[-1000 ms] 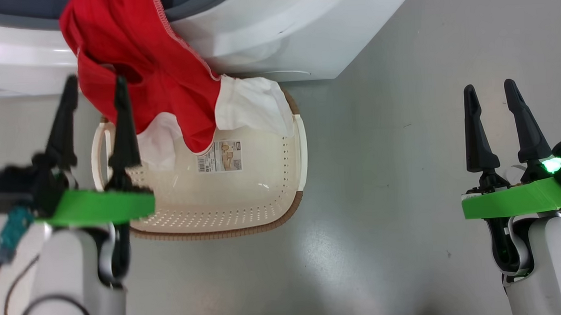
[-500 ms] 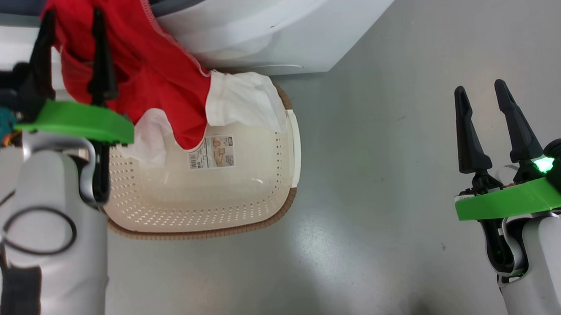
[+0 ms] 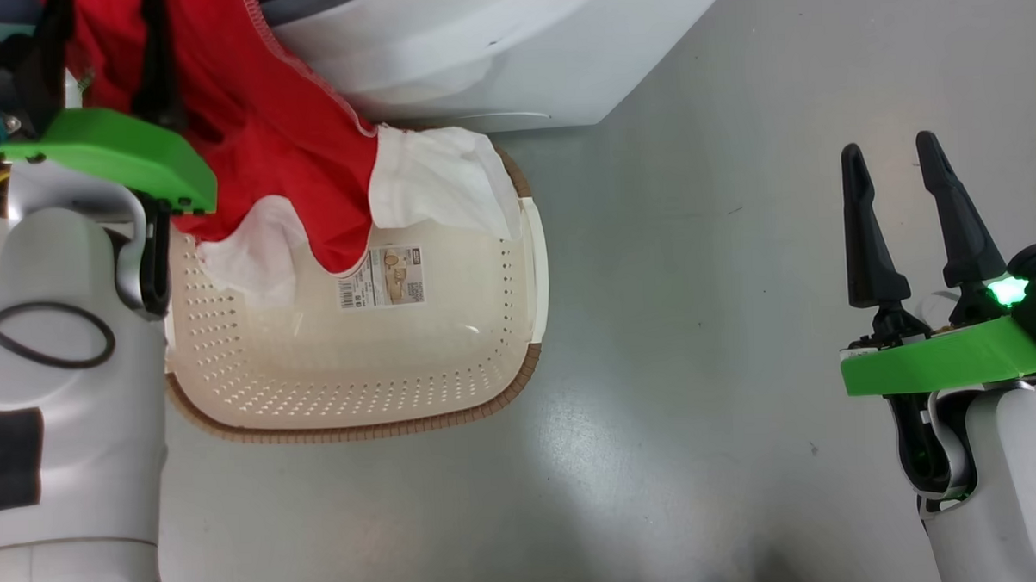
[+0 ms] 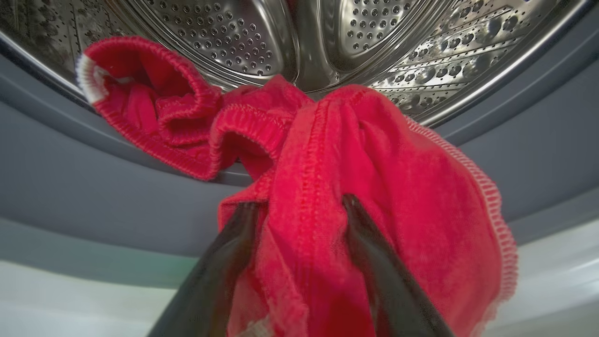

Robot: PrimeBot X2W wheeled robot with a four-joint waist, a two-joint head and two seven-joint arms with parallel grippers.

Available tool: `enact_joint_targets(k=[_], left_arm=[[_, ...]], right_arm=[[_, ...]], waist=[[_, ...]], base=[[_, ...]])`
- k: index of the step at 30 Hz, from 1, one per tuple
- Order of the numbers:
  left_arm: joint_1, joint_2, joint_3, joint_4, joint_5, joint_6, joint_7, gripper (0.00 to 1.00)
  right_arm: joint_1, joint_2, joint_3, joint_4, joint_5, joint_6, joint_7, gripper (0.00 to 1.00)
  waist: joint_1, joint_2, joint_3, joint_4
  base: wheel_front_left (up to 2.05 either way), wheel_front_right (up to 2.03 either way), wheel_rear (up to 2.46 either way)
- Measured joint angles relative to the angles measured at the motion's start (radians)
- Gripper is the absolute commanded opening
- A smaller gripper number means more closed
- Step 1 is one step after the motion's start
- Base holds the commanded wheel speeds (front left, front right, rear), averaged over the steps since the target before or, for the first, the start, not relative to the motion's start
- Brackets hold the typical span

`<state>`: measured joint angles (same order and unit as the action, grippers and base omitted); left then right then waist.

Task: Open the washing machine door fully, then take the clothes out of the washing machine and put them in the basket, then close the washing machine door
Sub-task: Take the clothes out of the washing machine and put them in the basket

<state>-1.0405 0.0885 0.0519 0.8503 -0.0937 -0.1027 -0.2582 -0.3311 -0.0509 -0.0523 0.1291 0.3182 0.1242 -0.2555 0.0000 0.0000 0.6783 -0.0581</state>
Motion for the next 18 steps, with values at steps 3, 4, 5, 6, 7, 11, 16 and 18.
enact_joint_targets(k=[3,4,5,6,7,11,16,18], left_arm=[[-0.013,0.004,-0.006,0.023,0.006,0.0,0.0,0.0],[-0.013,0.004,-0.006,0.023,0.006,0.0,0.0,0.0],[-0.013,0.006,-0.007,0.024,0.006,0.0,0.0,0.0],[-0.013,0.007,-0.006,0.018,0.006,0.0,0.0,0.0],[-0.012,0.007,-0.006,0.008,0.006,-0.001,0.0,0.0],[0.01,0.003,0.003,-0.081,0.002,-0.002,0.0,0.0],[0.108,-0.019,0.034,-0.224,-0.024,-0.003,0.0,0.0],[0.154,-0.026,0.044,-0.288,-0.024,-0.004,0.0,0.0]], right_arm=[[-0.002,0.0,0.0,-0.001,0.004,0.0,0.0,1.0],[-0.002,0.0,0.0,-0.001,0.004,0.0,0.0,1.0],[-0.002,0.0,0.0,-0.001,0.005,0.0,0.0,1.0],[-0.002,0.0,0.0,-0.001,0.005,0.0,0.0,1.0],[-0.002,0.0,-0.001,-0.001,0.005,0.0,0.0,1.0],[-0.002,0.0,0.0,0.0,0.005,0.0,0.0,1.0],[-0.001,0.0,0.0,0.0,0.006,0.0,0.0,1.0],[-0.001,0.0,0.0,0.0,0.006,0.0,0.0,1.0]], waist=[[0.0,0.0,0.0,0.0],[0.0,0.0,0.0,0.0],[0.0,0.0,0.0,0.0],[0.0,0.0,-0.002,0.001],[0.0,0.0,-0.004,0.002],[0.0,0.0,-0.01,0.004],[0.0,0.0,-0.021,0.01],[0.0,0.0,-0.026,0.013]], base=[[0.0,0.0,0.0],[0.0,0.0,0.0],[0.0,0.0,0.0],[0.0,0.0,0.0],[0.0,0.0,0.0],[0.0,0.0,0.0],[0.0,0.0,0.0],[0.0,0.0,0.0]])
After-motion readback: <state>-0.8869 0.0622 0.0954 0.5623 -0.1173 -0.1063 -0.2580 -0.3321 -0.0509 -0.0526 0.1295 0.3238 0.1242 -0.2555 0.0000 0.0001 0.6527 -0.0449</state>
